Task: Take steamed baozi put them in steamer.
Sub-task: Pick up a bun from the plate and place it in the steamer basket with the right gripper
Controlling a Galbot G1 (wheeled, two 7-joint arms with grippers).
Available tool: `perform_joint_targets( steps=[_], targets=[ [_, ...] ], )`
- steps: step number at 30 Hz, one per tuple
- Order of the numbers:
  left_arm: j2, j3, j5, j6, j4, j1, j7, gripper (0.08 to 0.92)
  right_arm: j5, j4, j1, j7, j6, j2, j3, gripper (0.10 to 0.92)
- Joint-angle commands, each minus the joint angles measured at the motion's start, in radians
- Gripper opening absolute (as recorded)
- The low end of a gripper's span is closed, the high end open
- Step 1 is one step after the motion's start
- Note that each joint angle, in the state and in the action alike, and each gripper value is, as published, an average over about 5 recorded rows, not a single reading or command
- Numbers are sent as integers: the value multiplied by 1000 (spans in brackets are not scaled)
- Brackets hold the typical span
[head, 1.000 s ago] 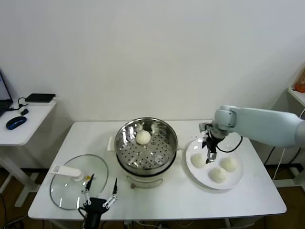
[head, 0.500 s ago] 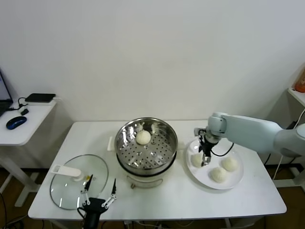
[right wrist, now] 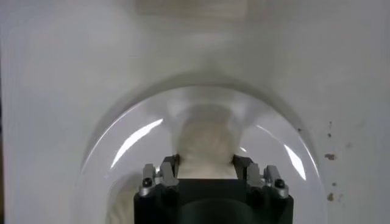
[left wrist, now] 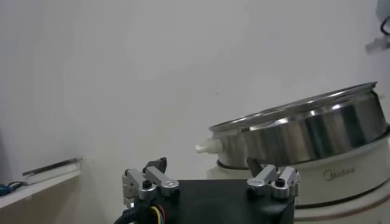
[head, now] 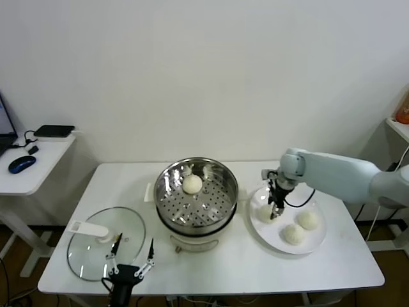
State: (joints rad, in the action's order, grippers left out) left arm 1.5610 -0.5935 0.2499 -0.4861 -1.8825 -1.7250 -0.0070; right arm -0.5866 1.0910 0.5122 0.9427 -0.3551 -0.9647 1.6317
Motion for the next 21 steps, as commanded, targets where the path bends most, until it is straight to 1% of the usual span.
perform_joint_targets(
  steps=[1,7,12,17,21],
  targets=[
    [3,8,7,2,-9,-4,0,823,-158,215,380,51,-3,59,217,611],
    [3,13,11,9,-30,-9,3,823,-320,353,620,92,-13,53,299,611],
    [4,18,14,9,-34,-12,3,823,-414,410,693,87,-46,3,263,611],
    [5,24,19,7,-38,-17,3,823,-469,411,653,52,-96,-84,176,611],
    [5,22,19,7,-41,-19,3,823,-480,350,565,2,-134,-185,82,612]
  ],
)
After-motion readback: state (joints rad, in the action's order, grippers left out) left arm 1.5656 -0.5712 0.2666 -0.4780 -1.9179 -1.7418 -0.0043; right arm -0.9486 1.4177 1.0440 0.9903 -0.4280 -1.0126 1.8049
